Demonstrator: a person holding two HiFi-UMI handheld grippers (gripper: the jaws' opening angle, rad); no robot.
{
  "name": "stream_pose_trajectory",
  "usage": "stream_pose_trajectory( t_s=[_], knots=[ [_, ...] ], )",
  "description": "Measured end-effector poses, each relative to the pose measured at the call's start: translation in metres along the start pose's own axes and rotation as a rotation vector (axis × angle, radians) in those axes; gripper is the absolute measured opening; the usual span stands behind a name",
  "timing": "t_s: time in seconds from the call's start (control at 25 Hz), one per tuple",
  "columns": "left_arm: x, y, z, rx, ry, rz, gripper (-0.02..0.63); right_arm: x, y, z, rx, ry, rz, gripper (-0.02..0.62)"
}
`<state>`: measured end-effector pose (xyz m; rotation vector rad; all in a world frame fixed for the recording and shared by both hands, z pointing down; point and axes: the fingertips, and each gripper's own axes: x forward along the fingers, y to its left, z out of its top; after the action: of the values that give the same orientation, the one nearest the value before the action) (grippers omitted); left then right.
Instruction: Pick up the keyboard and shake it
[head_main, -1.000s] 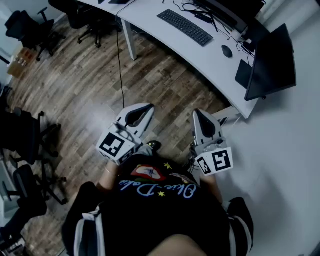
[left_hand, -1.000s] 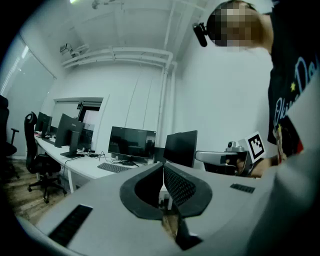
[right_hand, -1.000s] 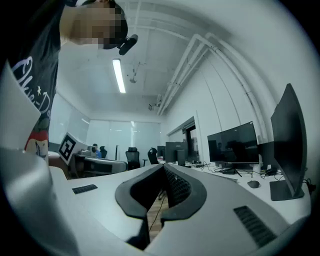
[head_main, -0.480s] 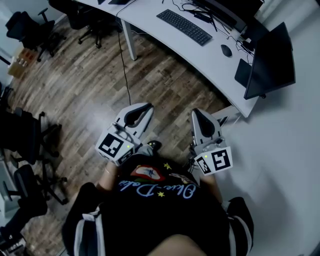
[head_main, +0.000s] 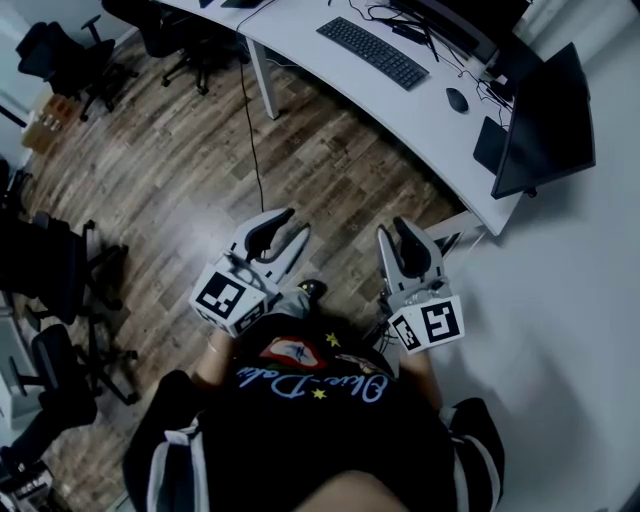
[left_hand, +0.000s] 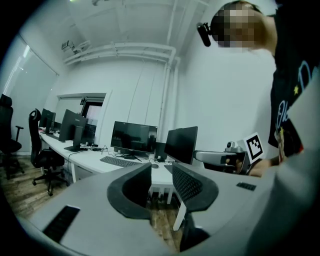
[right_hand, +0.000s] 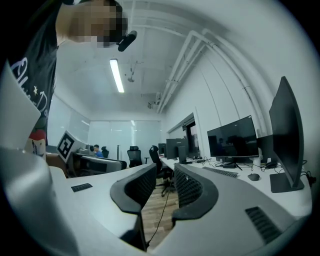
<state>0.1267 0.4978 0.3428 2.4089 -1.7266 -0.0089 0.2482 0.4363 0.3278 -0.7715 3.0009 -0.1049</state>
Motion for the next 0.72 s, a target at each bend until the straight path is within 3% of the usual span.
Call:
stream_pose_trajectory(
  t_s=[0.24, 0.4, 0.72],
  knots=[
    [-0.01, 0.003, -0.013, -0.026, 0.057, 0.031, 0.163, -0.006, -0.001, -0.016, 0.048, 0.033, -0.007, 0.126],
    [-0.006, 0.016, -0.019, -0.074, 0.046, 0.024, 0.17, -0.003, -0.004, -0.017, 0.033, 0.055, -0.025, 0.137],
    [0.018, 0.044, -0.003, -0.074, -0.005, -0.096, 0.184, 0.026, -0.006, 0.0, -0.003, 0.033, -0.094, 0.151]
  ],
)
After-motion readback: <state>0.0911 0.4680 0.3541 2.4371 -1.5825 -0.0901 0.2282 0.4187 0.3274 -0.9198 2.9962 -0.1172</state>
